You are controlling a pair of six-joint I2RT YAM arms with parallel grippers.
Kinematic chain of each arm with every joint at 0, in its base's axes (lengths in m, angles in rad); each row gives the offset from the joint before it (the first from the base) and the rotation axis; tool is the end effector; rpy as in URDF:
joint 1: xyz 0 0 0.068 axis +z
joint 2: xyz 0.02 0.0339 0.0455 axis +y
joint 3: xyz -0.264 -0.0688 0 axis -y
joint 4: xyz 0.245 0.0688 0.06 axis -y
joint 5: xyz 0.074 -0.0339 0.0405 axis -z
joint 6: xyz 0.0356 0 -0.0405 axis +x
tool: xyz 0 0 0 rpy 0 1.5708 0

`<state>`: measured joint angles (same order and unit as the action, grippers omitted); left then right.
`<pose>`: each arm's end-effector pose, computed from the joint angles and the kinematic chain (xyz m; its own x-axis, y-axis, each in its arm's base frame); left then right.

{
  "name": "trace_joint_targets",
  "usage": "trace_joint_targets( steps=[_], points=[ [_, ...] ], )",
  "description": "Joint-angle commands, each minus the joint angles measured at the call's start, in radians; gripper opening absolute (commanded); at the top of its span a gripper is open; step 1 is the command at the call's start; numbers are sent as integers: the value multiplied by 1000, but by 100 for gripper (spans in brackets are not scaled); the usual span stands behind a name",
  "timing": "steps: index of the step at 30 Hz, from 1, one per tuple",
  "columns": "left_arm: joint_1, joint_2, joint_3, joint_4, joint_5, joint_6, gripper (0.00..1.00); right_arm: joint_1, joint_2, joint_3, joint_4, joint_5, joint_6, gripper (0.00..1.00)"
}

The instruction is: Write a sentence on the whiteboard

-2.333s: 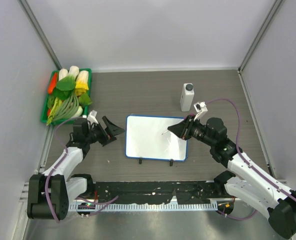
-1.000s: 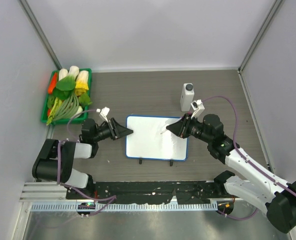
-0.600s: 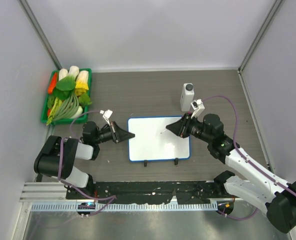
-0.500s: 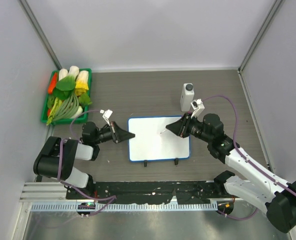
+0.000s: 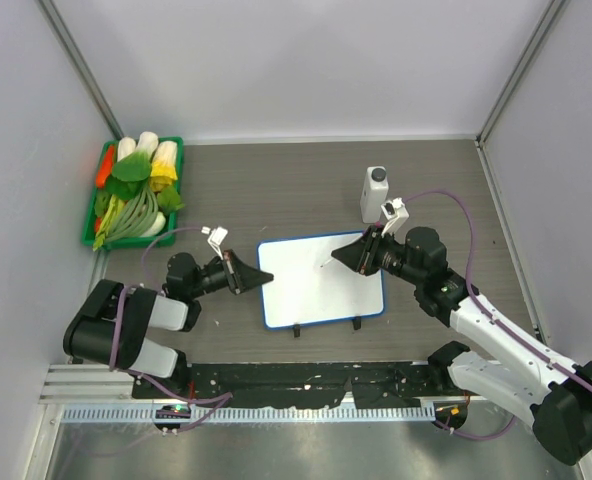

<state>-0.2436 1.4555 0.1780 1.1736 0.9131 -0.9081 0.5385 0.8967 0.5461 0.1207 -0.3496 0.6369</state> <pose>0.2001 -0.0788 0.1486 -0.7804 -0.3026 -0.5472 0.4813 0.2679 -0.8346 0.1745 0.1184 0.2675 -0.6141 0.2840 -0.7364 -0.5012 0.5804 0.6418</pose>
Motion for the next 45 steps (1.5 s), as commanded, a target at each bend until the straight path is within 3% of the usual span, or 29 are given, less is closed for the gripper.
trace_joint_targets(
  steps=[1,8,11,14,15,18,26,35,45],
  points=[
    [-22,6,-57,-52,-43,77,0,-2,-12,35,43,0,-17,1],
    [-26,-90,-94,-113,-62,78,0,0,-12,34,46,-2,-20,2],
    [-26,-148,-77,-237,-77,112,2,0,-7,37,48,-6,-20,1],
    [-28,-208,-60,-337,-111,144,28,-2,-10,35,48,-8,-19,1],
    [-28,-225,-58,-357,-120,147,41,-2,-16,35,48,-8,-17,1],
    [-28,-274,-54,-417,-161,159,60,-2,-21,34,43,-8,-17,2],
    [-26,-451,-20,-575,-217,192,85,0,-33,37,40,-11,-16,1],
    [-26,-681,8,-785,-330,173,94,-2,-64,23,30,-6,-14,1],
    [-28,-773,66,-937,-358,172,96,-2,-42,21,40,-17,-14,1]
  ],
)
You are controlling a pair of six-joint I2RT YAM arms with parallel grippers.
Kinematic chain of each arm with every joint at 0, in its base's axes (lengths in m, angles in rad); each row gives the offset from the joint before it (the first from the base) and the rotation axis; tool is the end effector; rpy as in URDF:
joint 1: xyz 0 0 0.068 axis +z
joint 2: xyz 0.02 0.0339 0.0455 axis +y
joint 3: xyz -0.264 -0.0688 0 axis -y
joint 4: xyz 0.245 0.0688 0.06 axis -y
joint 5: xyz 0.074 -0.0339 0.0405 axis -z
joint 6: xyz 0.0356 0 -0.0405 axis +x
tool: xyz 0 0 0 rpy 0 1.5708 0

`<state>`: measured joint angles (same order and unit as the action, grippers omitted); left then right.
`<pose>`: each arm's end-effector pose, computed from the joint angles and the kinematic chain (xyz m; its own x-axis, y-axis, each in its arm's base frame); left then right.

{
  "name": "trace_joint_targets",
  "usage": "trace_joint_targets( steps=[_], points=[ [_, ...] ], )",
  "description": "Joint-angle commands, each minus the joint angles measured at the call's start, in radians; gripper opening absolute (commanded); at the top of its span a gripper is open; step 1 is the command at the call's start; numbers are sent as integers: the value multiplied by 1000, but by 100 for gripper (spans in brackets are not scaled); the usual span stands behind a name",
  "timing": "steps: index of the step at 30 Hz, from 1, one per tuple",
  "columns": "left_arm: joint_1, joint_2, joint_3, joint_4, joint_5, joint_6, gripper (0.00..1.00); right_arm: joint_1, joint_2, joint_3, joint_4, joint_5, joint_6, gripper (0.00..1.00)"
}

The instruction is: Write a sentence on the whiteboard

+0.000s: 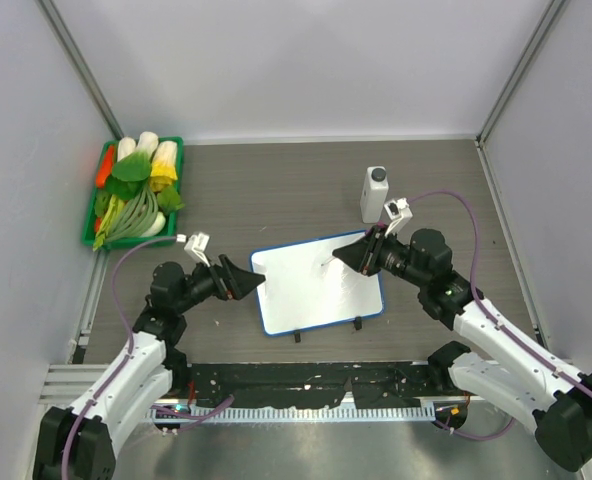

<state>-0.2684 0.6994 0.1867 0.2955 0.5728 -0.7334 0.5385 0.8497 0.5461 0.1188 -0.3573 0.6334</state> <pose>0.1515 -0.0617 0.1932 -0.6451 -0.4060 -0.6473 0.4056 0.5360 -0.7404 0.1679 0.1148 0.2761 -0.5862 0.2957 -0.7543 -0.5318 0.5619 0.6336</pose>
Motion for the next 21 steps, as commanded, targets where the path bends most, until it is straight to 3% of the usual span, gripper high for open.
trace_joint_targets(
  steps=[1,10,21],
  points=[
    [-2,-17,62,-67,-19,-1,97,-2,9,21,44,-9,-11,2],
    [-2,38,69,-62,-31,-4,97,-3,9,8,56,0,-9,1],
    [-2,112,99,-75,-37,-17,89,-2,20,11,48,11,-20,1]
  ],
)
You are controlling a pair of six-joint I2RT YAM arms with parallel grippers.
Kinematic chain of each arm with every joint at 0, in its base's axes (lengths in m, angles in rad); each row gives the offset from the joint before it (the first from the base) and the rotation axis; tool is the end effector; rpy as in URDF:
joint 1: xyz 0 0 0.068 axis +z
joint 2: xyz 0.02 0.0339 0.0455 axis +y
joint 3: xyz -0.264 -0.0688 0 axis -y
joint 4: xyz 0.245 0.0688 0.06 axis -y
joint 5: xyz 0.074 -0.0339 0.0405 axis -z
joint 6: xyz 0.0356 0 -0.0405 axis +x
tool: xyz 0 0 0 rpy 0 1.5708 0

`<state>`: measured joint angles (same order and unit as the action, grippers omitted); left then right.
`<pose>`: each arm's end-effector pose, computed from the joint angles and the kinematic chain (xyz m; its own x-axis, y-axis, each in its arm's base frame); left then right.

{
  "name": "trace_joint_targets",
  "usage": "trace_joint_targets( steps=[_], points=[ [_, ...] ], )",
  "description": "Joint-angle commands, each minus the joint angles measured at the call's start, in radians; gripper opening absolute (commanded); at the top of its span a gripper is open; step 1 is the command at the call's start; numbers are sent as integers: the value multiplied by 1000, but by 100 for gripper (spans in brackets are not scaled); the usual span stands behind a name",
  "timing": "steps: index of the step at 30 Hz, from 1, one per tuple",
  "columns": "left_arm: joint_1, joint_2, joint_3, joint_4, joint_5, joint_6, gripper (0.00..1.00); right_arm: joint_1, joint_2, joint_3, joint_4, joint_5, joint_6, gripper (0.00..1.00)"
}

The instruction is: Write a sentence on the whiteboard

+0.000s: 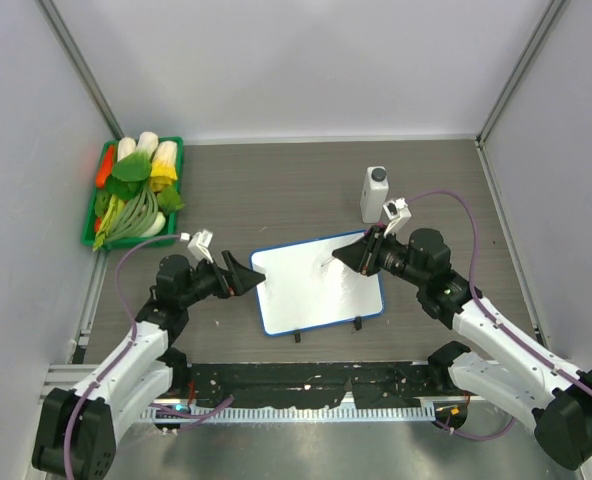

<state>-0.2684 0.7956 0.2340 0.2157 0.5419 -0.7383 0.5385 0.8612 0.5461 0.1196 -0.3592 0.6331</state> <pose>0.1618 -0.0635 0.1870 -0.7096 -0.4029 -0.5781 0.2940 0.5763 -0.7625 0.1694 0.1158 0.2740 -0.5937 0.2906 -0.7504 -0.5271 0.5643 0.6354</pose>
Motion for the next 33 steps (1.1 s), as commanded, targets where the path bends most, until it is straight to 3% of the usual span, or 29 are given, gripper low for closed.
trace_joint_targets(
  steps=[1,19,33],
  points=[
    [0,22,51,5,-5,-18,89,-2,12,9,51,11,-21,1],
    [60,155,103,48,99,-52,88,-2,24,48,8,60,-101,1],
    [104,287,102,237,243,-136,86,-2,62,63,38,13,-95,1]
  ],
)
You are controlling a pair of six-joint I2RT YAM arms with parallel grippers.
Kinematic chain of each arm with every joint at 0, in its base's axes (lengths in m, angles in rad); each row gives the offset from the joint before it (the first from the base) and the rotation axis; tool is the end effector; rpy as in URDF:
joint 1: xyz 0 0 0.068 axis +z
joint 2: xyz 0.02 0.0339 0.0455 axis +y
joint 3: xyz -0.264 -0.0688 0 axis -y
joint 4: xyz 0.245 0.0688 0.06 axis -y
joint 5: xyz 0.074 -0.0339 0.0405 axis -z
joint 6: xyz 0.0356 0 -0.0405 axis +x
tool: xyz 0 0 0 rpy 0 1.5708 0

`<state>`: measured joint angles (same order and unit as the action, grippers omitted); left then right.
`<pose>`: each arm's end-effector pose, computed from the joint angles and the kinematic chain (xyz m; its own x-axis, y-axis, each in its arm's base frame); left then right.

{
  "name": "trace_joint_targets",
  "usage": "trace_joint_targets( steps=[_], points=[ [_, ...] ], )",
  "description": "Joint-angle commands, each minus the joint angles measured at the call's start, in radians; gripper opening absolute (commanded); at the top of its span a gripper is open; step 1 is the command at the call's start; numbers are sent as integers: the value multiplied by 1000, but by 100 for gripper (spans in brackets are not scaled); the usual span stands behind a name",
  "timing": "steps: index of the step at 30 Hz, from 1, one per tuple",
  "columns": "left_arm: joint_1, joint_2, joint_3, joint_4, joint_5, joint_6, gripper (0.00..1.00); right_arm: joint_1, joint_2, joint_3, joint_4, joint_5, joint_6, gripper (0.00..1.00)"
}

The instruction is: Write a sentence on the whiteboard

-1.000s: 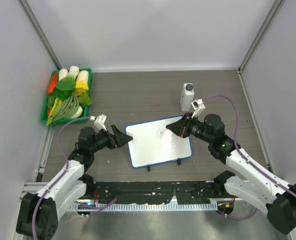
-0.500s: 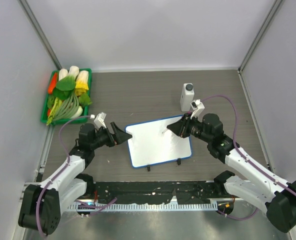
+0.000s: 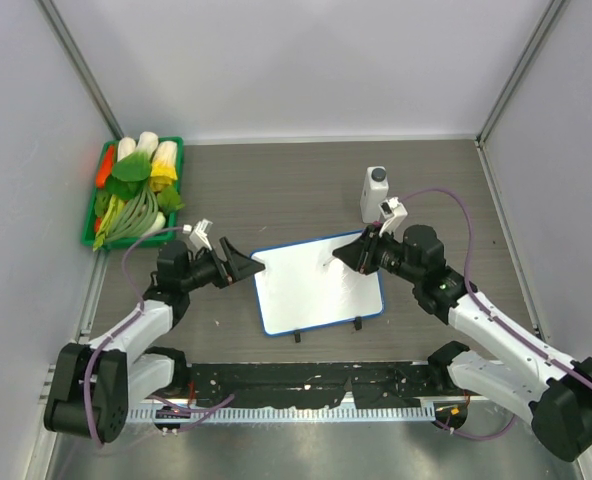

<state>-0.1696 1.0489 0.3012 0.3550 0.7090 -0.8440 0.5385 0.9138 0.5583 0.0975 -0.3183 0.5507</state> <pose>0.1954 -0.0570 0.1811 -0.7894 -0.4403 -0.4277 0.1972 0.4779 -0.8560 0.1776 0.1191 0.2660 -0.5775 0.2339 -0.7822 -0.5218 0.6310 0.5740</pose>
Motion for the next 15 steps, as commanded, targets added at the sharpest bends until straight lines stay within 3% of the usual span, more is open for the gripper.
trace_joint_targets(
  steps=[1,15],
  points=[
    [5,43,36,114,87,-36,86,1,10,49,73,-34,-9,1],
    [2,123,33,213,133,-72,83,107,33,89,87,64,-61,1]
  ],
)
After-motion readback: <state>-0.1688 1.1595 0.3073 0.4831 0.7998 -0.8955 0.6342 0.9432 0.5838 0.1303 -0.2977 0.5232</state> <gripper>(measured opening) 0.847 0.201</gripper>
